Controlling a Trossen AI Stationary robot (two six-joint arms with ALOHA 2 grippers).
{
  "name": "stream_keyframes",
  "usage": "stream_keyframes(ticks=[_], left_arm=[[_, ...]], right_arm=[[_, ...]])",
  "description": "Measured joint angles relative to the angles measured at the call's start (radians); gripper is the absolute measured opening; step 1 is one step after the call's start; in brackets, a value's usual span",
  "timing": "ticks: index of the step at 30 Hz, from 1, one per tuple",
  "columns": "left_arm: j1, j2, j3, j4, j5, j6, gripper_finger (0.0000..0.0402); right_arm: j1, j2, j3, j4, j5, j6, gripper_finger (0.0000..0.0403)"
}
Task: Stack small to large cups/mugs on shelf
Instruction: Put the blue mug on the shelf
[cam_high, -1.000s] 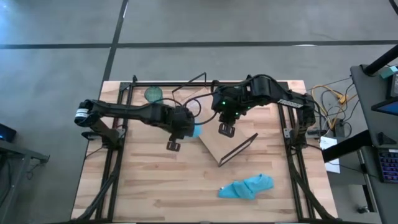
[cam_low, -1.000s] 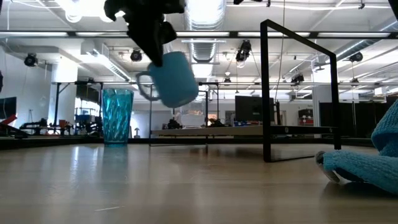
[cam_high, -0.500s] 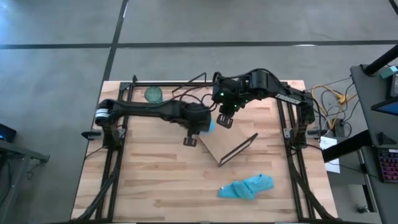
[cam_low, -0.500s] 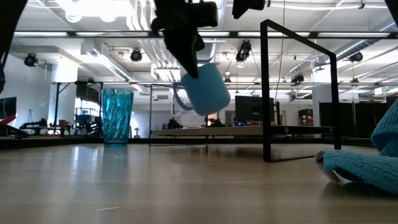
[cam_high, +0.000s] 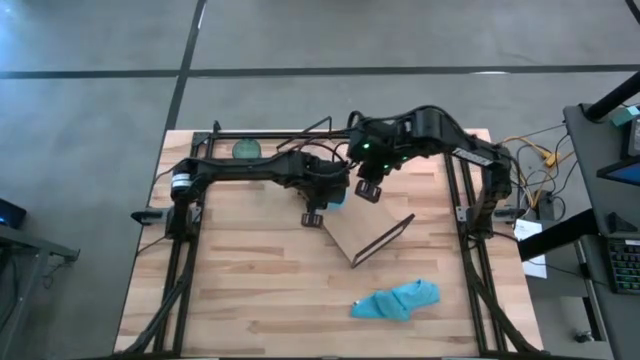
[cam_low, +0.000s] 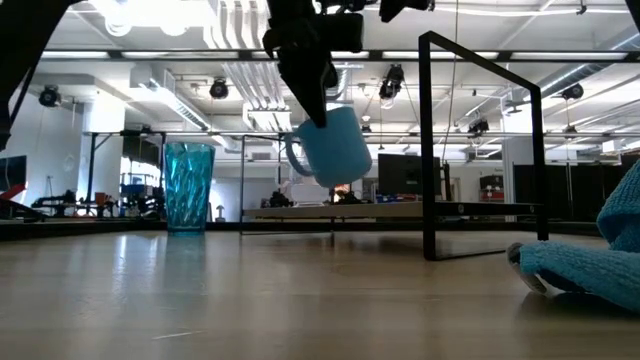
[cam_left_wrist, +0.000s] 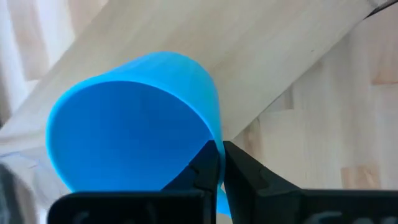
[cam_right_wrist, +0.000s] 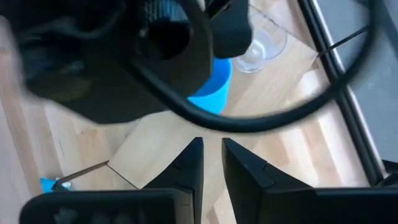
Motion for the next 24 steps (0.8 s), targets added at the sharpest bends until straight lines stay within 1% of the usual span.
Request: stream_keyframes(ticks=[4, 7, 11, 14, 24], left_arm=[[0.0, 0.011, -0.001, 0.002, 0.004, -0.006, 0.0], [0.0, 0.01, -0.002, 0.035, 0.004, -0.006, 0.0], [0.0, 0.01, -0.006, 0.052, 0.004, -0.006, 0.0], [0.0, 0.016, -0.008, 0.082, 0.003, -0.006, 0.0], [0.0, 0.043, -0.011, 0.081, 0.003, -0.007, 0.0]], right_arm=[[-0.029, -0.054, 0.0, 0.0, 0.001, -0.006, 0.0052], [-0.051, -0.092, -0.002, 0.0, 0.003, 0.006, 0.0052], [-0.063, -0.123, -0.006, 0.0, 0.002, 0.01, 0.0052], [-0.062, -0.131, -0.006, 0.0, 0.002, 0.01, 0.0052], [-0.062, -0.136, -0.031, 0.0, 0.0, -0.001, 0.0052]])
